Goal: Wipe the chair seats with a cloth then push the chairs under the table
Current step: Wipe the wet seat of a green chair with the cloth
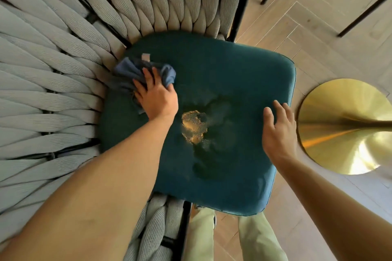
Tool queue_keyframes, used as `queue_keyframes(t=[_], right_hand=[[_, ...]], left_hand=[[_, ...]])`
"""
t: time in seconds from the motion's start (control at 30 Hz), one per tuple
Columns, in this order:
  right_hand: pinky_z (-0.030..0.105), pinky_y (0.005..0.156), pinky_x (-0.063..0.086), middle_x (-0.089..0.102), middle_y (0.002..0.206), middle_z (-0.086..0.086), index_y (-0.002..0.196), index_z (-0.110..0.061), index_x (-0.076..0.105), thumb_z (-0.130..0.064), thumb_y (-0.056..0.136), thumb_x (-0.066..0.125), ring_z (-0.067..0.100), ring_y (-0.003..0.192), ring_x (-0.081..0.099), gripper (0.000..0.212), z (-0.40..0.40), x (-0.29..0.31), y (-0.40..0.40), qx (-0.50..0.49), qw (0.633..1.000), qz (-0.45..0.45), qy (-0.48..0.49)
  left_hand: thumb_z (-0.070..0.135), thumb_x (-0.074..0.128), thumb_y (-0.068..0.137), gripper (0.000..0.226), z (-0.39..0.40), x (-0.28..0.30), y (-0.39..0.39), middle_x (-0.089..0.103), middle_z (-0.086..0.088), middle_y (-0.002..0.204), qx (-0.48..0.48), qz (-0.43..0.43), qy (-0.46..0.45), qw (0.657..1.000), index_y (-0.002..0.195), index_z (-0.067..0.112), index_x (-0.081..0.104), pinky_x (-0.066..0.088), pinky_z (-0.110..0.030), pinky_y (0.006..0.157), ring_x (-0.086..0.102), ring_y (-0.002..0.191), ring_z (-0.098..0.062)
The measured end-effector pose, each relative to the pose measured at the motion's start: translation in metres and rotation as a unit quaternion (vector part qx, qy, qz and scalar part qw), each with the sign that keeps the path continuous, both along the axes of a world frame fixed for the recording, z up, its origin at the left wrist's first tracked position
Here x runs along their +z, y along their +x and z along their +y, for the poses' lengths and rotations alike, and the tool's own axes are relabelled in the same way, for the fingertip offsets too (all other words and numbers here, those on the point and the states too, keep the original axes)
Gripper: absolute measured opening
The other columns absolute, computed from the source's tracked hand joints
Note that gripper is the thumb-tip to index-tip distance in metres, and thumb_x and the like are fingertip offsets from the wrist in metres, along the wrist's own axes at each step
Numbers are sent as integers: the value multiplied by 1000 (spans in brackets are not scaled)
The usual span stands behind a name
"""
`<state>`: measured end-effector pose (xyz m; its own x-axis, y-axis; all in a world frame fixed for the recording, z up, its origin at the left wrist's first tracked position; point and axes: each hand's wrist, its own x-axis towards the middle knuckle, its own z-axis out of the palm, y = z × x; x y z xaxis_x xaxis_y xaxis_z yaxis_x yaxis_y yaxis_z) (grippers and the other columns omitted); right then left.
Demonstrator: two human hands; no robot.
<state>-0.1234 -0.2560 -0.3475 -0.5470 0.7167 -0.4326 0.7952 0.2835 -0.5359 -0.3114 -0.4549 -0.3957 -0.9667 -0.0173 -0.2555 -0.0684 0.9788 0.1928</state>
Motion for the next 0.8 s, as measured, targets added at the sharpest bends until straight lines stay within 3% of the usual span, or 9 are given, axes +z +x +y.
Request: queue_keyframes(t=[0.1, 0.17, 0.27, 0.37, 0.43, 0.53, 0.67, 0.73, 0.8], right_hand=[[29, 117, 11, 22, 160, 2, 150, -20, 34, -43, 102, 33, 18, 147, 16, 53, 0, 0, 0, 0, 1000, -8, -2], [28, 117, 11, 22, 160, 1, 150, -20, 33, -43, 102, 32, 17, 148, 15, 53, 1, 1, 0, -2, 1000, -3, -12], [25, 115, 10, 23, 160, 0, 150, -19, 33, -43, 102, 32, 15, 147, 16, 53, 5, 4, 1, -6, 1000, 5, -28], [26, 116, 11, 25, 159, -1, 150, -20, 33, -43, 103, 31, 13, 147, 17, 53, 8, 4, 2, -4, 999, 13, -37], [27, 117, 11, 25, 159, -2, 150, -21, 33, -43, 103, 30, 12, 147, 17, 53, 10, 4, 4, -2, 999, 17, -42], [29, 118, 13, 27, 159, -3, 150, -21, 33, -43, 103, 30, 12, 147, 19, 53, 13, 3, 7, 0, 999, 27, -46], [33, 120, 16, 29, 158, -3, 150, -21, 34, -43, 103, 29, 12, 147, 20, 53, 17, 3, 9, 4, 998, 33, -54], [33, 120, 18, 30, 157, -4, 150, -21, 34, -44, 103, 29, 12, 146, 21, 52, 19, 4, 9, 4, 997, 36, -61], [33, 118, 19, 32, 157, -5, 150, -22, 34, -44, 103, 28, 12, 145, 24, 52, 21, 3, 10, 1, 997, 39, -62]], left_hand=[[36, 40, 90, 61, -4, -1, 29, 30, -6, 158, -256, 16, 5, 967, 148, 17, 37, 24, -54, 114, 28, 141, -40], [33, 39, 88, 60, -35, -3, 43, 39, -6, 153, -325, 30, 16, 945, 144, 13, 44, 31, -54, 111, 39, 134, -40], [30, 43, 90, 58, -62, -5, 46, 36, -8, 155, -247, 24, -28, 968, 146, 12, 42, 28, -56, 113, 36, 136, -41], [32, 43, 95, 61, -10, 1, 36, 22, -10, 160, -39, 6, -32, 999, 152, 13, 29, 17, -56, 116, 21, 144, -41], [36, 41, 96, 65, 34, 1, 33, 11, -8, 163, 24, -15, -10, 1000, 154, 17, 20, 11, -57, 118, 11, 147, -41], [41, 36, 92, 66, 66, -1, 51, 17, -6, 162, -129, -7, -15, 991, 154, 20, 23, 16, -56, 116, 19, 144, -42], [39, 35, 85, 68, 23, 0, 78, 31, -2, 157, -414, 16, 9, 910, 149, 18, 34, 23, -53, 117, 31, 141, -36], [36, 37, 87, 64, -5, -1, 73, 37, -4, 154, -400, 30, 2, 916, 147, 14, 37, 23, -49, 118, 35, 139, -36], [35, 33, 88, 64, -4, -2, 66, 37, -7, 154, -301, 20, -8, 953, 147, 11, 37, 22, -49, 118, 35, 139, -37]])
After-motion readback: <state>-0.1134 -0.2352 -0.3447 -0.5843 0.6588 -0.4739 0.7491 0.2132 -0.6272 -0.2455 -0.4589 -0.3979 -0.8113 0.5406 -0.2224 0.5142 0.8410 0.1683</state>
